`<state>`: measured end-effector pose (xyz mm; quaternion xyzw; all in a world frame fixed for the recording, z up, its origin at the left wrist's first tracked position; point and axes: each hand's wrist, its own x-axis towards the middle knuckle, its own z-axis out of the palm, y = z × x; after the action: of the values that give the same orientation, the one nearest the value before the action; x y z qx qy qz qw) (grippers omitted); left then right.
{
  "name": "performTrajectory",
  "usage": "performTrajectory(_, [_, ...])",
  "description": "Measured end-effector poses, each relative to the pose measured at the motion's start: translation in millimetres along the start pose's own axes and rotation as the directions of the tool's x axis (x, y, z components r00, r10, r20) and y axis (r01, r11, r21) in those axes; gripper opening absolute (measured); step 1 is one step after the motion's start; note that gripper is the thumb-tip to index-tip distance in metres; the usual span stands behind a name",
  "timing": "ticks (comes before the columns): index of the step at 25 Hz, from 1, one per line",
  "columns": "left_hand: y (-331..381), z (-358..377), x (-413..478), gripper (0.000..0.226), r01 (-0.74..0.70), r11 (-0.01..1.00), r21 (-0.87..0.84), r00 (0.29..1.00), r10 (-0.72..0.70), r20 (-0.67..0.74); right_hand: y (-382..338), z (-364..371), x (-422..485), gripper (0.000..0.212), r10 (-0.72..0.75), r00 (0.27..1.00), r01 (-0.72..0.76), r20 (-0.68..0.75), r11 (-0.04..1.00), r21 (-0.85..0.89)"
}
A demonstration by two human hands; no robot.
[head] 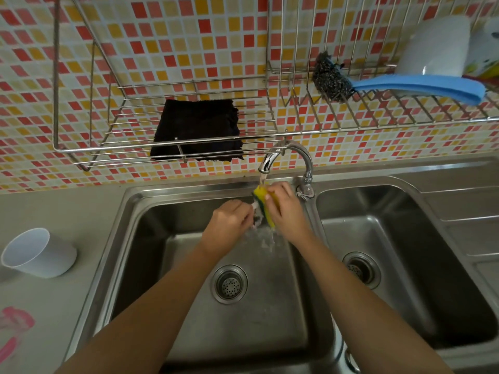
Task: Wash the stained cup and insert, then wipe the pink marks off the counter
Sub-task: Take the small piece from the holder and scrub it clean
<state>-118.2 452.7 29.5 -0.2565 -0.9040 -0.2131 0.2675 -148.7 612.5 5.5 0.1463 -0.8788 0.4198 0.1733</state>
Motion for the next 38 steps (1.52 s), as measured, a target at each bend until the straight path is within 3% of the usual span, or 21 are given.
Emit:
performTrajectory(3, [-6.9,2.0,2.2,0.017,-0.163,0.983,0.089,0.987,0.162,0.019,-0.1,-2.5,-2.9,0.019,0.025,0.999,-0.023,-0.037,0.998,0.057])
performTrajectory(5, [-6.9,1.1,4.3,0.019,-0.165,0.982,0.094,0.986,0.163,0.031,-1.1,-2.7,-6.2,0.02,-0.008,1.0,0.007,0.017,0.998,0.069])
performTrajectory(7, [-7.0,1.6,6.5,0.02,-0.115,0.992,0.05,0.993,0.114,0.016,1.4,-3.1,-5.7,0.022,0.061,0.998,-0.06,-0.016,0.996,0.064])
performTrajectory(10, [-1.3,-6.2,13.9,0.011,0.208,0.953,-0.221,0.978,-0.206,0.035,1.5,-6.2,-10.9,0.028,0.11,0.992,-0.114,0.056,0.99,0.083])
performTrajectory(13, [-5.0,-14.9,29.2,0.012,0.607,0.689,-0.396,0.795,-0.537,0.284,-5.9,-10.4,-15.1,0.029,0.195,0.955,-0.235,0.225,0.957,0.169])
performTrajectory(16, [-5.3,-18.5,38.7,0.026,0.758,0.52,-0.394,0.652,-0.579,0.489,-13.2,-15.8,-17.0,0.033,0.252,0.884,-0.369,0.393,0.893,0.257])
performTrajectory(19, [-8.8,-18.2,46.1,0.033,0.808,0.488,-0.33,0.585,-0.598,0.548,-14.5,-16.8,-16.1,0.024,0.25,0.875,-0.395,0.414,0.863,0.316])
performTrajectory(22, [-13.1,-17.0,49.9,0.03,0.836,0.464,-0.293,0.539,-0.595,0.595,-5.5,-14.1,-20.5,0.019,0.196,0.939,-0.276,0.281,0.919,0.281])
performTrajectory(24, [-8.8,-15.6,51.0,0.026,0.847,0.431,-0.311,0.526,-0.591,0.612,-0.7,-11.5,-23.7,0.016,0.218,0.953,-0.27,0.209,0.925,0.268])
performTrajectory(28, [-1.5,-12.9,50.9,0.027,0.759,0.617,-0.206,0.633,-0.627,0.455,-1.6,-8.9,-26.1,0.026,0.229,0.966,-0.251,0.122,0.942,0.221])
performTrajectory(31, [-2.3,-9.9,49.3,0.028,0.751,0.626,-0.21,0.654,-0.663,0.365,-6.1,-6.4,-31.3,0.037,0.209,0.976,-0.204,-0.066,0.976,0.082])
performTrajectory(34, [2.0,-3.7,45.2,0.031,0.834,0.472,-0.286,0.546,-0.782,0.3,-13.5,-3.3,-31.6,0.042,0.179,0.952,-0.209,-0.25,0.973,-0.098])
performTrajectory(36, [5.3,0.6,43.1,0.032,0.88,0.371,-0.298,0.451,-0.849,0.276,-16.4,-3.3,-27.8,0.042,0.192,0.911,-0.25,-0.366,0.961,-0.118])
performTrajectory(38, [10.3,1.3,44.9,0.025,0.874,0.173,-0.454,0.366,-0.849,0.382,-19.3,-0.5,-24.8,0.041,0.156,0.905,-0.206,-0.397,0.975,-0.088])
